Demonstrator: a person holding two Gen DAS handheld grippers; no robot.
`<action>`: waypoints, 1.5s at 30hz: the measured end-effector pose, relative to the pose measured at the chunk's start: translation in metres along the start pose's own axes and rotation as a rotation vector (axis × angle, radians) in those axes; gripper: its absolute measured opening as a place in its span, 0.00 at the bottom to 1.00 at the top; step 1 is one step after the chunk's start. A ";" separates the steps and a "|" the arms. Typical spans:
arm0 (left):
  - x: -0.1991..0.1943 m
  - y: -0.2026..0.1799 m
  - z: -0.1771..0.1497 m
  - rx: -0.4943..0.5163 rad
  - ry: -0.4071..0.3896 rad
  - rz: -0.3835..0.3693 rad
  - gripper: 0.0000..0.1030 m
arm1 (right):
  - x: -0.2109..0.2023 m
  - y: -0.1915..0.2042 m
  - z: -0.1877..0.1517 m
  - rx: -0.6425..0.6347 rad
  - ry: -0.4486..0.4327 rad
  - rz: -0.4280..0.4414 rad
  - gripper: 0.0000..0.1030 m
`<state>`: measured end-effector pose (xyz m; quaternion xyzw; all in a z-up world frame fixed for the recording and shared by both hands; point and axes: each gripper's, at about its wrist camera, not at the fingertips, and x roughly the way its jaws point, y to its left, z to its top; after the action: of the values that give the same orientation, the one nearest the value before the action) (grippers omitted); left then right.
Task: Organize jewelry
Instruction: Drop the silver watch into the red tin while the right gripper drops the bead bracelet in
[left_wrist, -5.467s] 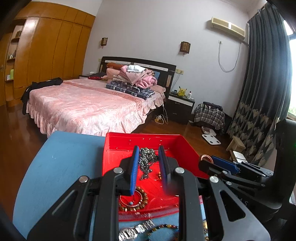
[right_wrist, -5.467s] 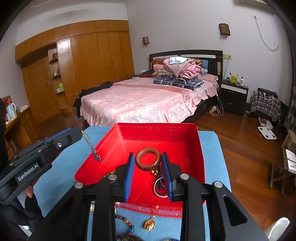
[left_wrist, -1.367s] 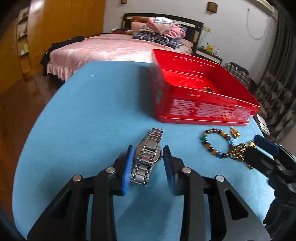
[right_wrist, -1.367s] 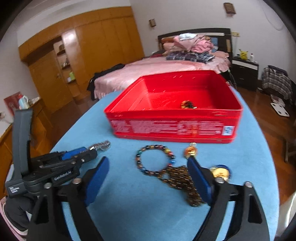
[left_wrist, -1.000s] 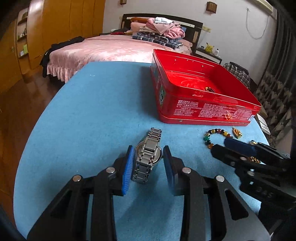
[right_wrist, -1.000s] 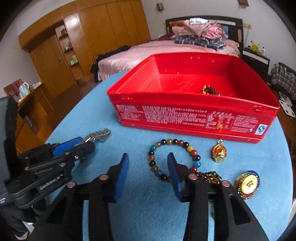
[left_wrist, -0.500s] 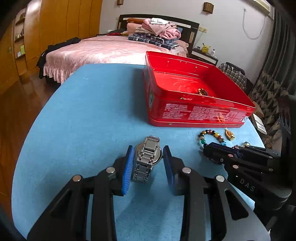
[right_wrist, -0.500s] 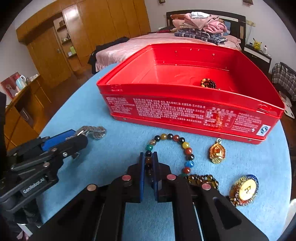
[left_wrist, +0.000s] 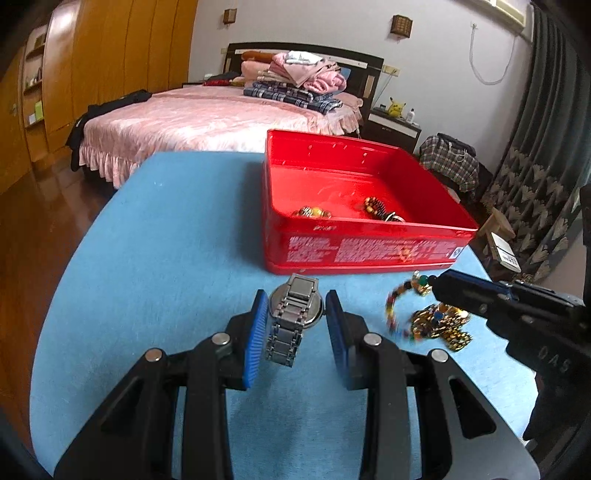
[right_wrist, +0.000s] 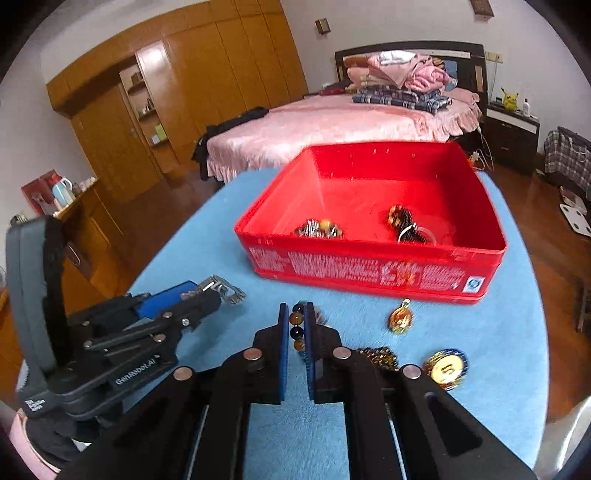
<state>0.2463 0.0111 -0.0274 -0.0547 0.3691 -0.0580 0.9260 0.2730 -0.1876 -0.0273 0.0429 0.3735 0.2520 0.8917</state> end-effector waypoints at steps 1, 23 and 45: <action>-0.002 -0.002 0.001 0.003 -0.005 -0.002 0.30 | -0.004 0.000 0.002 0.001 -0.007 0.003 0.07; -0.027 -0.031 0.022 0.046 -0.067 -0.024 0.30 | -0.041 -0.005 0.015 0.002 -0.086 -0.010 0.07; 0.017 -0.048 0.116 0.074 -0.154 -0.086 0.30 | -0.015 -0.045 0.096 -0.022 -0.158 -0.086 0.07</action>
<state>0.3351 -0.0324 0.0513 -0.0407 0.2918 -0.1070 0.9496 0.3493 -0.2234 0.0395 0.0366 0.3007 0.2134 0.9288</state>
